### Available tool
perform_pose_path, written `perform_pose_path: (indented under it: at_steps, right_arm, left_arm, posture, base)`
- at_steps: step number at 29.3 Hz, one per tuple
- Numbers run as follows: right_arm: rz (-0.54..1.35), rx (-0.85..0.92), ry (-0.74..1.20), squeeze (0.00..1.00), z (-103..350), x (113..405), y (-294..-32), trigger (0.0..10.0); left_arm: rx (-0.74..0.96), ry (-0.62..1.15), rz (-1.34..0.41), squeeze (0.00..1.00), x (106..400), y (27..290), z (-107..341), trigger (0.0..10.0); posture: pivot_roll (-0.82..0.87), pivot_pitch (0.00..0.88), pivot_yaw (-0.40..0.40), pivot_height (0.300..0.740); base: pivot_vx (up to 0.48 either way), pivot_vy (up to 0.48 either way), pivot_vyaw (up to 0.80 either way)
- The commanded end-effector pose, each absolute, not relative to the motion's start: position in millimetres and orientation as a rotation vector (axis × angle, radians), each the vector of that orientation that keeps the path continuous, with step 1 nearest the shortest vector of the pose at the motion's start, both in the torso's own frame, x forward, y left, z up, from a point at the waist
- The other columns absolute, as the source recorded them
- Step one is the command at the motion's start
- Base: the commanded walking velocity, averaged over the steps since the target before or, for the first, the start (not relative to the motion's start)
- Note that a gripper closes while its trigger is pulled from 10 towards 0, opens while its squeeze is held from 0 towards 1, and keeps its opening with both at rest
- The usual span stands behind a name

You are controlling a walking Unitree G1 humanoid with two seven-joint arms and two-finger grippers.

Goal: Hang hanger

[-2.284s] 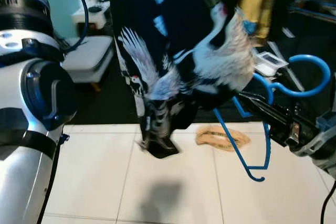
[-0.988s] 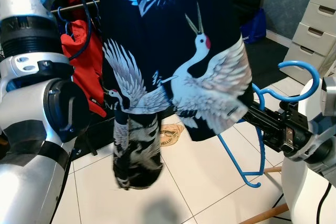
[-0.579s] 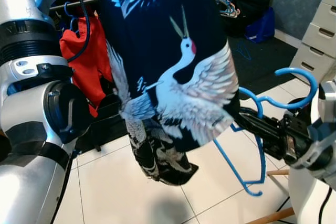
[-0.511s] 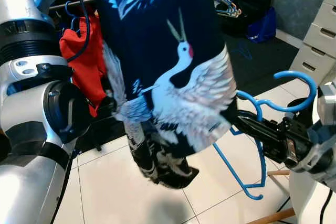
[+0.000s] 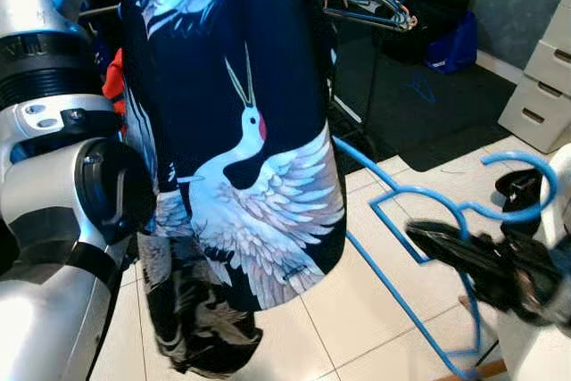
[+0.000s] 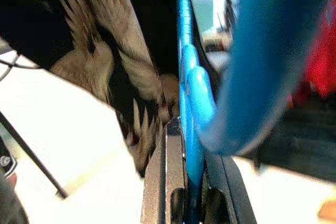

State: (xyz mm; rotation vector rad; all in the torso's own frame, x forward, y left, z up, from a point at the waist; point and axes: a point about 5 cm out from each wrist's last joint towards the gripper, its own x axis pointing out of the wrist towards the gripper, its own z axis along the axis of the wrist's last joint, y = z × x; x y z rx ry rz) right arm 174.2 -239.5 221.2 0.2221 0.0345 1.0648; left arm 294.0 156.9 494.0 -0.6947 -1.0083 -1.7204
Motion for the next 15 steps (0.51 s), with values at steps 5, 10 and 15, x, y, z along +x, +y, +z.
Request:
perform_pose_path:
  at_steps: [5, 10, 15]
  right_arm:
    - [1.063, 0.256, 0.153, 0.00, 211, 147, -249, 10.0]
    - [1.041, 0.310, 0.244, 0.00, 196, 128, -245, 10.0]
    - [0.938, 0.266, 0.248, 0.00, 178, 147, -242, 10.0]
  left_arm:
    - [-0.642, -1.061, -1.697, 0.00, 288, 164, 506, 10.0]
    - [-0.646, -1.068, -1.701, 0.00, 287, 165, 508, 10.0]
    - [-0.658, -1.075, -1.725, 0.00, 286, 163, 510, 10.0]
  posture:
    - [-0.03, 0.082, 0.104, 0.740]
    - [-0.04, 0.085, 0.105, 0.740]
    - [-0.04, 0.081, 0.111, 0.740]
  base:
    - [0.000, 0.000, 0.00]
    - [0.000, 0.000, 0.00]
    - [0.000, 0.000, 0.00]
